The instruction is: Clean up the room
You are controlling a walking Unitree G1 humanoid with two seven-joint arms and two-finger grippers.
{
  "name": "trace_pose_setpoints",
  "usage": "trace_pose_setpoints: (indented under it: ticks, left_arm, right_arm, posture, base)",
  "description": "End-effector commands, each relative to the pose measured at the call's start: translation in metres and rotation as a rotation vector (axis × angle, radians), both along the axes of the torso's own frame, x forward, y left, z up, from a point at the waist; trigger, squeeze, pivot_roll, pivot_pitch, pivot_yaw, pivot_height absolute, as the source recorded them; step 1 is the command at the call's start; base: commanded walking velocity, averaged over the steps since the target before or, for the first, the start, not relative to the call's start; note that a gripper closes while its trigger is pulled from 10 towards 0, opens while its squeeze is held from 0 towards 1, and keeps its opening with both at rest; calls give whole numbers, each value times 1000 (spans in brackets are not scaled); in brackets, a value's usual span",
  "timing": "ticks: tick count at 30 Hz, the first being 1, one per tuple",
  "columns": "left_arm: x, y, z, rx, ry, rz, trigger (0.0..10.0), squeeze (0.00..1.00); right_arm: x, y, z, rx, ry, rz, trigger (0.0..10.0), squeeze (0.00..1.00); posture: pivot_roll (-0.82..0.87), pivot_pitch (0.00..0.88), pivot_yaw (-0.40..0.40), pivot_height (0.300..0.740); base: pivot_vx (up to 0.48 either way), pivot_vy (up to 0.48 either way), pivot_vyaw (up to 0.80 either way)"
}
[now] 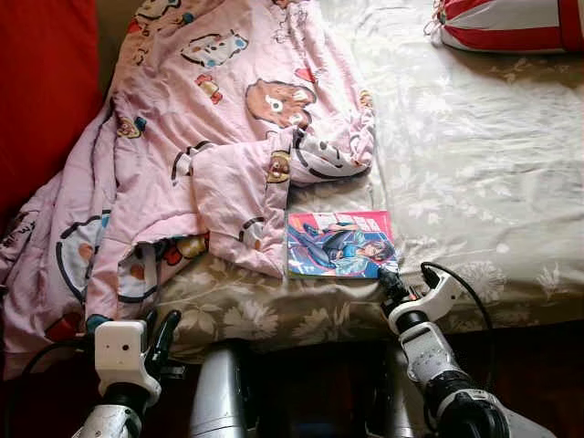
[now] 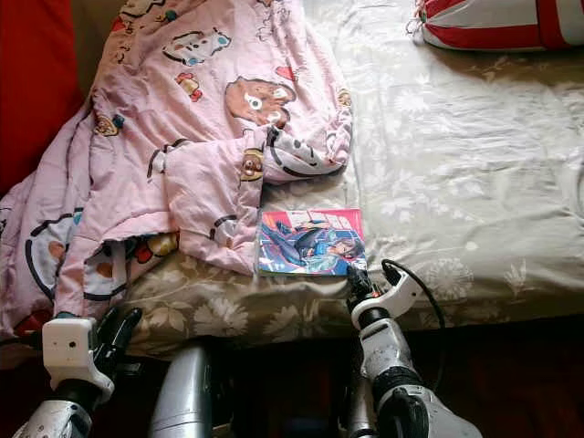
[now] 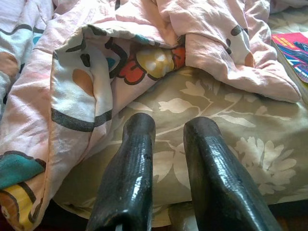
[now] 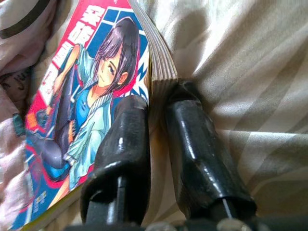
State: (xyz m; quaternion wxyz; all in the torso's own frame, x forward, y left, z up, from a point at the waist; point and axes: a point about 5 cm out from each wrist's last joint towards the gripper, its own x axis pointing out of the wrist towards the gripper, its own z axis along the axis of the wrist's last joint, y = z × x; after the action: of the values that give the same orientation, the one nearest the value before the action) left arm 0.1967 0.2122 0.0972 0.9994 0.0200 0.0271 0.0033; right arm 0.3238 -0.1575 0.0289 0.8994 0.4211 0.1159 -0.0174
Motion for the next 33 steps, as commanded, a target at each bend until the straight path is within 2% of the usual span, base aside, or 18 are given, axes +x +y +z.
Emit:
trace_pose_setpoints:
  ticks: [1,2,6,13,14,16,17,18,20,23,26,27,28,29,31,33]
  left_arm:
    - [-3,3,-8,6,29,13,10000,0]
    - [-2,3,-9,5,29,14,10000,0]
    - [2,3,-11,3,28,15,10000,0]
    - [14,0,-16,-8,15,13,10000,0]
    - [17,0,-16,-10,10,12,10000,0]
    - [18,0,-17,-11,8,12,10000,0]
    - [21,0,-17,-13,3,13,10000,0]
    - [21,0,-17,-13,3,13,10000,0]
    - [26,0,-18,-14,-6,16,10000,0]
    - [29,-1,-19,-14,-12,16,10000,0]
    - [30,0,-20,-12,-19,19,10000,0]
    - [30,0,-20,-12,-19,19,10000,0]
    - [31,0,-21,-12,-21,21,10000,0]
    - [31,1,-21,-12,-21,21,10000,0]
    - [31,1,-22,-11,-23,22,10000,0]
    - [31,1,-22,-11,-23,25,10000,0]
  right_arm:
    - [-5,-9,-5,-81,29,-53,0,0]
    - [-6,-15,-4,-142,24,-81,0,0]
    - [-12,-24,-5,-155,3,-147,0,0]
    - [-42,-38,-26,-208,51,-268,0,0]
    - [-52,-40,-33,-181,82,-316,0,0]
    - [-56,-41,-36,-165,94,-332,0,0]
    - [-62,-40,-41,-112,117,-359,0,0]
    - [-62,-40,-41,-112,117,-359,0,0]
    - [-69,-41,-48,-45,155,-411,0,0]
    - [-69,-42,-45,-35,144,-429,0,0]
    - [-60,-40,-29,-27,46,-420,0,0]
    - [-60,-40,-29,-27,46,-420,0,0]
    - [-55,-41,-24,59,19,-451,0,0]
    - [-53,-42,-23,103,8,-460,0,0]
    - [-50,-43,-19,141,-19,-455,0,0]
    - [-47,-49,-13,13,-30,-430,0,0]
  posture:
    - [269,214,55,552]
    - [263,209,54,552]
    - [240,190,49,552]
    - [198,149,39,552]
    - [190,138,38,552]
    - [190,138,38,552]
    - [180,118,33,552]
    - [180,118,33,552]
    - [174,105,30,552]
    - [174,93,29,552]
    - [169,82,29,552]
    - [169,82,29,552]
    - [169,78,28,552]
    - [170,77,28,552]
    - [173,75,28,552]
    - [176,74,28,552]
  base:
    - [0,0,0]
    - [0,0,0]
    - [0,0,0]
    - [0,0,0]
    - [0,0,0]
    - [0,0,0]
    - [0,0,0]
    - [0,0,0]
    - [0,0,0]
    - [0,0,0]
    - [0,0,0]
    - [0,0,0]
    - [0,0,0]
    - [0,0,0]
    - [0,0,0]
    - [0,0,0]
